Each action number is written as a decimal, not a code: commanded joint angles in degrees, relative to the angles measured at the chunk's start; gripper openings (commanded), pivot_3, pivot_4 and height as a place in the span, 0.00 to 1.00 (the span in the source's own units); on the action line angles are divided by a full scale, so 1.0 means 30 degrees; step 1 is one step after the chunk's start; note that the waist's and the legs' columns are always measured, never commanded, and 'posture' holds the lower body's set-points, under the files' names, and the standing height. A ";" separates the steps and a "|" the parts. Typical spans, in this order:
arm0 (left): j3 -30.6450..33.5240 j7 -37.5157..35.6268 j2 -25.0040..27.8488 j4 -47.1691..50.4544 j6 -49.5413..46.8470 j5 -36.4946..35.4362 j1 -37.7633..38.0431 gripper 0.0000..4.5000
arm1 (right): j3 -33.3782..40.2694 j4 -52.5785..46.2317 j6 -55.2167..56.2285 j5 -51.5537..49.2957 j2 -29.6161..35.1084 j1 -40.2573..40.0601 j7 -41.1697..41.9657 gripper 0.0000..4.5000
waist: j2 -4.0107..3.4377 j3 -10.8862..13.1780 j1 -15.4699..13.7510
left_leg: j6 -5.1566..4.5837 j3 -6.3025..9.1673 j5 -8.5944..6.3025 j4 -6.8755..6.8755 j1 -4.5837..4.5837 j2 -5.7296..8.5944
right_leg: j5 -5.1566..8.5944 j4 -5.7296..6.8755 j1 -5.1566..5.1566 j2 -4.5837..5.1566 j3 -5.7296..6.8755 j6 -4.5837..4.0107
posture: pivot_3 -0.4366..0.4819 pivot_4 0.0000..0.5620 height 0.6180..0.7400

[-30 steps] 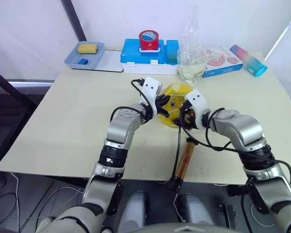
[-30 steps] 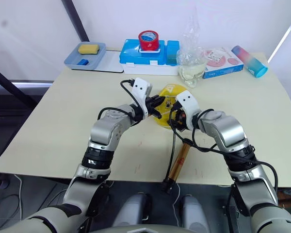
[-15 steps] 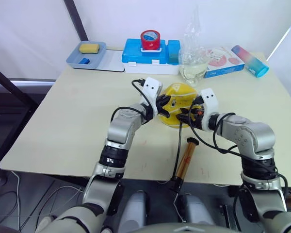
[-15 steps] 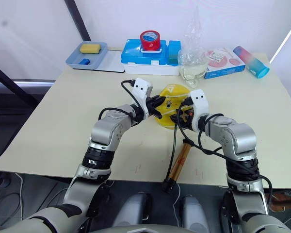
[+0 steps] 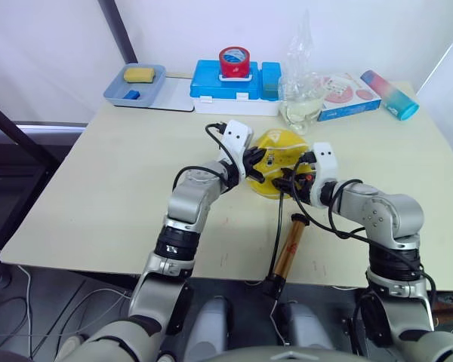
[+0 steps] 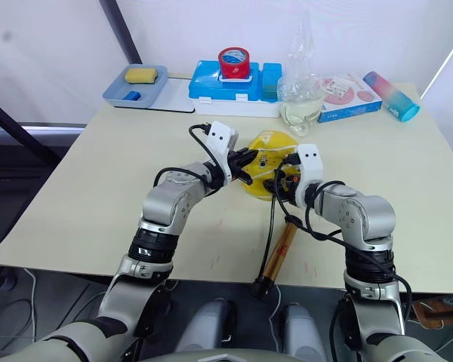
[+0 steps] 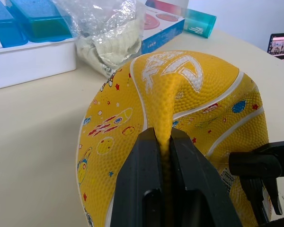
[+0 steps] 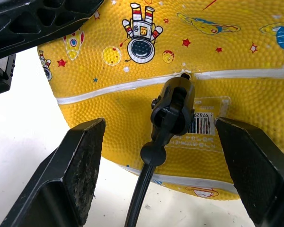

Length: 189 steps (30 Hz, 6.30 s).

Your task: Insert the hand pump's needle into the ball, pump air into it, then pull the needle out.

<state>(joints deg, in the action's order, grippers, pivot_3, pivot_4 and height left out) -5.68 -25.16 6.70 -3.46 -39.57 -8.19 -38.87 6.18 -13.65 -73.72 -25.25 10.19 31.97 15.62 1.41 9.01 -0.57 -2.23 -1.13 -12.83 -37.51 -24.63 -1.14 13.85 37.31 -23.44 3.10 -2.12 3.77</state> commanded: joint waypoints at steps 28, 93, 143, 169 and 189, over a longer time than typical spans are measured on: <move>-0.0823 -0.0159 0.0112 -0.0638 -0.0119 0.0053 0.0456 0.00 | -0.1792 -0.0049 0.2091 0.0455 0.0980 0.0997 -0.0082 0.08 | -0.0002 -0.0002 0.0247 | 0.0002 -0.0002 0.0002 0.0000 0.0013 0.0000 | 0.0000 0.0010 0.0002 -0.0007 -0.0002 -0.0001 | 0.48 0.27 1.00; -0.1503 -0.3114 -0.0110 -0.2191 -0.0025 -0.0173 0.0100 0.00 | -0.6526 1.1359 0.1180 0.5128 0.0046 0.6234 0.1186 0.08 | 0.0045 -0.0621 0.0604 | 0.0024 0.0012 -0.0005 0.0128 0.0324 -0.0085 | 0.0033 -0.0132 0.0275 0.0181 0.0070 -0.0121 | 0.48 0.27 1.00; -0.1904 -0.3712 -0.0079 -0.2432 0.0514 0.0472 -0.0056 0.00 | -0.3858 -0.0539 0.1631 0.3455 0.4051 0.1416 0.3680 0.98 | -0.0303 -0.0373 -0.0207 | 0.0012 0.0475 0.0006 0.0252 -0.0033 0.0246 | -0.0012 -0.0462 0.0283 0.0790 0.1419 0.0031 | 0.48 0.27 1.00; -0.2307 -0.3893 -0.0056 -0.2894 0.0898 0.0406 -0.0934 0.00 | 0.5722 0.3749 1.9761 -0.0948 1.0433 -1.0112 1.6135 0.98 | -0.0271 -0.0177 -0.0547 | 0.0012 0.0521 0.0004 0.0133 -0.0026 0.0283 | 0.0031 -0.0473 0.0431 0.0755 0.1409 0.0100 | 0.48 0.27 1.00; -0.2331 -0.4252 -0.0042 -0.3005 0.1550 0.0405 -0.1296 0.08 | 0.7282 0.8738 2.4421 -0.2311 1.1901 -1.0775 2.0967 0.99 | -0.0290 -0.0169 -0.0548 | 0.0015 0.0525 0.0005 0.0092 0.0016 0.0277 | 0.0029 -0.0470 0.0518 0.0712 0.1406 0.0094 | 0.48 0.27 1.00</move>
<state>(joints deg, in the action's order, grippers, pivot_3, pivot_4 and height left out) -9.78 -36.45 7.15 -11.78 -34.33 -6.90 -43.12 25.66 12.59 -1.70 -30.74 44.73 -0.28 77.81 0.54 8.51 -2.22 -2.19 0.45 -12.82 -37.23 -24.59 -0.31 13.94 35.90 -21.88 5.24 2.10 4.05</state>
